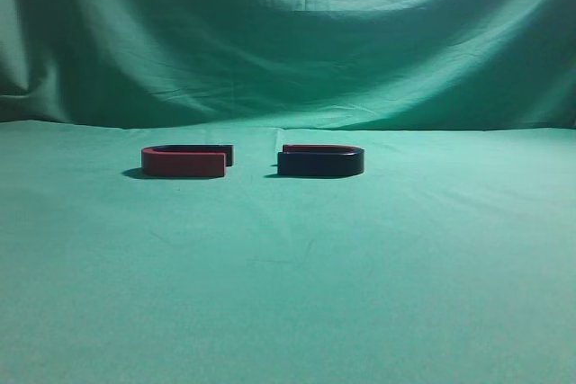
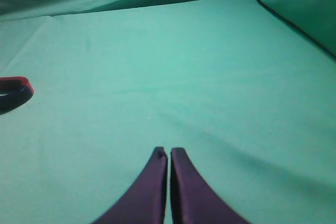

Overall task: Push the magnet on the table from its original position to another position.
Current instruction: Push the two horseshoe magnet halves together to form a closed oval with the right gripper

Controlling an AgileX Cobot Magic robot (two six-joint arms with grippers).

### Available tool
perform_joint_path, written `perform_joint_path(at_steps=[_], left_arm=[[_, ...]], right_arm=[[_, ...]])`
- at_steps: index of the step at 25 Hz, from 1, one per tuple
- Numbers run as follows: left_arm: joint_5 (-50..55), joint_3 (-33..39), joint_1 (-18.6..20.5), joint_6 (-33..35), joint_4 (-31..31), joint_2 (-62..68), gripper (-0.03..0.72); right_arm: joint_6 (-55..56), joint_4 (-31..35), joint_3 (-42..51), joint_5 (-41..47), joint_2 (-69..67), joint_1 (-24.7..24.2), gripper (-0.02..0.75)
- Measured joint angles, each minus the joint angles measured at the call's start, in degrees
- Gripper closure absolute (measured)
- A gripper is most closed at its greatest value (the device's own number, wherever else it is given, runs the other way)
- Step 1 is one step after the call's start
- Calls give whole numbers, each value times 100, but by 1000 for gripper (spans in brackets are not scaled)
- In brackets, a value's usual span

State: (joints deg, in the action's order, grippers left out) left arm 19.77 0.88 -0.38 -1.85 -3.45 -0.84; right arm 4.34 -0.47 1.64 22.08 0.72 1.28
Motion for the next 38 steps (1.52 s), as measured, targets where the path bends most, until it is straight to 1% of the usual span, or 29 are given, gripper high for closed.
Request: perform_joint_path(at_steps=[25,26,28,30,32,34,35,38], left_arm=[[0,0,0,0,0,0,316],[0,0,0,0,0,0,316],[0,0,0,0,0,0,316],[0,0,0,0,0,0,316],[0,0,0,0,0,0,316],[0,0,0,0,0,0,316],[0,0,0,0,0,0,316],[0,0,0,0,0,0,316]], right_arm=[[0,-23,0,-59,0,0,738],[0,-11,0,-149,0,0,738],[35,160,2,-622,0,0,738],[104,416,2,-1295,0,0,738],[140,533,2,-2194,0,0,738],[142,578,2,-2752,0,0,738],[142,588,-46,-2749,0,0,738],[54,425,-595,-2238,-58,0,738]])
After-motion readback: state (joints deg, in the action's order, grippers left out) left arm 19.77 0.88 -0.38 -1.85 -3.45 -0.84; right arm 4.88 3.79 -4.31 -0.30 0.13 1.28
